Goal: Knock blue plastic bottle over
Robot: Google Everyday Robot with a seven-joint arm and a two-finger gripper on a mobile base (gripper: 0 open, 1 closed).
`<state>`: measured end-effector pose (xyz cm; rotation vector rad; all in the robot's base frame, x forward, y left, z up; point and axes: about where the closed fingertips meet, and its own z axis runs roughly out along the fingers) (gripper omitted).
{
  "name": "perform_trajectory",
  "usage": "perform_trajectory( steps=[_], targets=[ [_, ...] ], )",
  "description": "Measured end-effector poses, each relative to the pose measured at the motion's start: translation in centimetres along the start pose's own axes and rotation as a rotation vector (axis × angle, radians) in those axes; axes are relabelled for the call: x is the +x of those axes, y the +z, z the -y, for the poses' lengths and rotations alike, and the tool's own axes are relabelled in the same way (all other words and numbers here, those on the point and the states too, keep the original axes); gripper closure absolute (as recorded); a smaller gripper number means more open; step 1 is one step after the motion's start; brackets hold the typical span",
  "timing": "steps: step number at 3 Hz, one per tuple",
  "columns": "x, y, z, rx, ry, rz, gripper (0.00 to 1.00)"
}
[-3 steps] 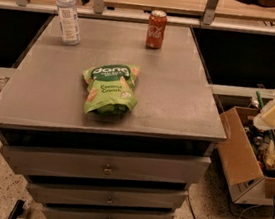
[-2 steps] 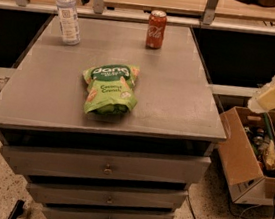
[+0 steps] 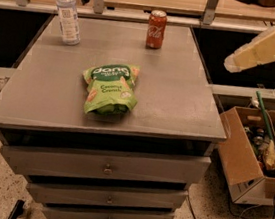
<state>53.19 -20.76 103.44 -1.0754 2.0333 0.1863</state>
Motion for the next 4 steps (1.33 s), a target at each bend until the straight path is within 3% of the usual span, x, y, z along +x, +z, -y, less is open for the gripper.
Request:
perform_trajectory(
  steps=[2, 4],
  targets=[
    [-4.7, 2.9, 3.0, 0.020, 0.138, 0.125, 0.00],
    [-13.0, 7.8, 4.1, -0.117, 0.175, 0.242, 0.00]
  ],
)
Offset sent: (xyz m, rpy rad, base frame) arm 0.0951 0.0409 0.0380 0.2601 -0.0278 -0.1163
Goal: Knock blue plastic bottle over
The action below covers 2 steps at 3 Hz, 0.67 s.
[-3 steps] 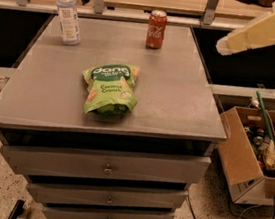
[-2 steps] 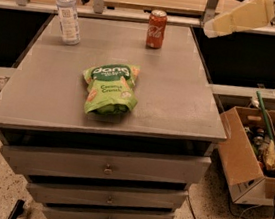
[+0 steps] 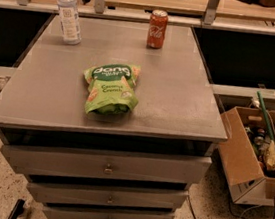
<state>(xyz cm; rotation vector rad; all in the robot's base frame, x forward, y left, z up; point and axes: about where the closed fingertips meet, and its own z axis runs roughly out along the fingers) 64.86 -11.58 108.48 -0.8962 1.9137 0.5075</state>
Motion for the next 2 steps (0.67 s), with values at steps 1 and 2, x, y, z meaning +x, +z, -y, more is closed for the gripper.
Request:
perform_trajectory(
  steps=[1, 2],
  targets=[
    [-2.41, 2.64, 0.34, -0.059, 0.008, 0.047, 0.00],
    [-2.41, 2.65, 0.33, -0.059, 0.008, 0.047, 0.00]
  ],
)
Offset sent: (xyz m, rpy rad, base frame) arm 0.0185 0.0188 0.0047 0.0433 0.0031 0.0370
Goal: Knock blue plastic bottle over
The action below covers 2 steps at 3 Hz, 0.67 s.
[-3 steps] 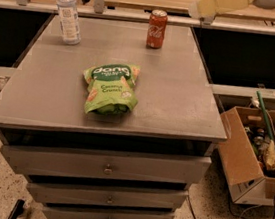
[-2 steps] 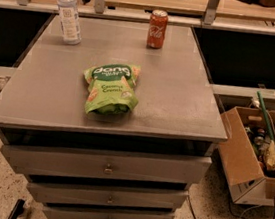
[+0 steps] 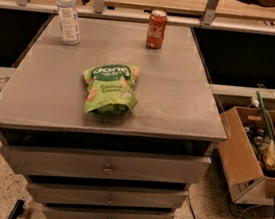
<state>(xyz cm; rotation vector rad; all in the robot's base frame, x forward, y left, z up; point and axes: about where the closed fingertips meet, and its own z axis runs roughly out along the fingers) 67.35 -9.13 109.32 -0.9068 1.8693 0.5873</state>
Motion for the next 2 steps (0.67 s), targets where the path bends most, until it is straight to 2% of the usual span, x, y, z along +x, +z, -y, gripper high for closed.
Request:
perform_trajectory(
  steps=[1, 2],
  targets=[
    [-0.3, 2.5, -1.3, -0.054, 0.044, 0.043, 0.00],
    [-1.2, 5.9, -3.6, -0.078, 0.107, 0.091, 0.00]
  ],
)
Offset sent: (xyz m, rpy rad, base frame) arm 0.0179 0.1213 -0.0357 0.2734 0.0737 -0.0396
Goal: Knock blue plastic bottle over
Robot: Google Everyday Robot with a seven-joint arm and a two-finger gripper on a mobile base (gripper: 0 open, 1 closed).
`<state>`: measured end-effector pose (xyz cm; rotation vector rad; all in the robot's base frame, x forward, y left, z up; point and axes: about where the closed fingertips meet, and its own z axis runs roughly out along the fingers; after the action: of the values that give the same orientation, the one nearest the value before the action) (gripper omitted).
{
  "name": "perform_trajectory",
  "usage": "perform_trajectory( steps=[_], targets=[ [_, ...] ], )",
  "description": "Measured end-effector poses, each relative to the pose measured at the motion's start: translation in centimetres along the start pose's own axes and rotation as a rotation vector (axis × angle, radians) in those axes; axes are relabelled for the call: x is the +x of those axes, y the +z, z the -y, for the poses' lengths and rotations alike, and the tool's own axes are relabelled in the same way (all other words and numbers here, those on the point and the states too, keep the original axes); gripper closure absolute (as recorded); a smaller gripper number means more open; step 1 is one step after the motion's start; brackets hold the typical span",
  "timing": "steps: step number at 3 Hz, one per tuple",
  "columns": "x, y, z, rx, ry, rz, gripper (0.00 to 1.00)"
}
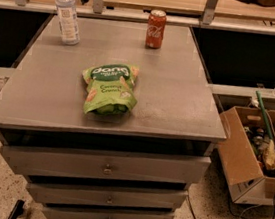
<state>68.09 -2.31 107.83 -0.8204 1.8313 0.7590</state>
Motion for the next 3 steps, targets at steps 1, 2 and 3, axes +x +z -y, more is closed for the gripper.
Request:
perform_trajectory(
  steps=[1, 2, 3],
  targets=[
    [0.0, 4.1, -1.2, 0.016, 0.051, 0.013, 0.00],
    [0.3, 7.4, -2.3, 0.085, 0.083, 0.001, 0.00],
    [1.4, 11.1, -3.1, 0.149, 0.107, -0.038, 0.00]
  ],
)
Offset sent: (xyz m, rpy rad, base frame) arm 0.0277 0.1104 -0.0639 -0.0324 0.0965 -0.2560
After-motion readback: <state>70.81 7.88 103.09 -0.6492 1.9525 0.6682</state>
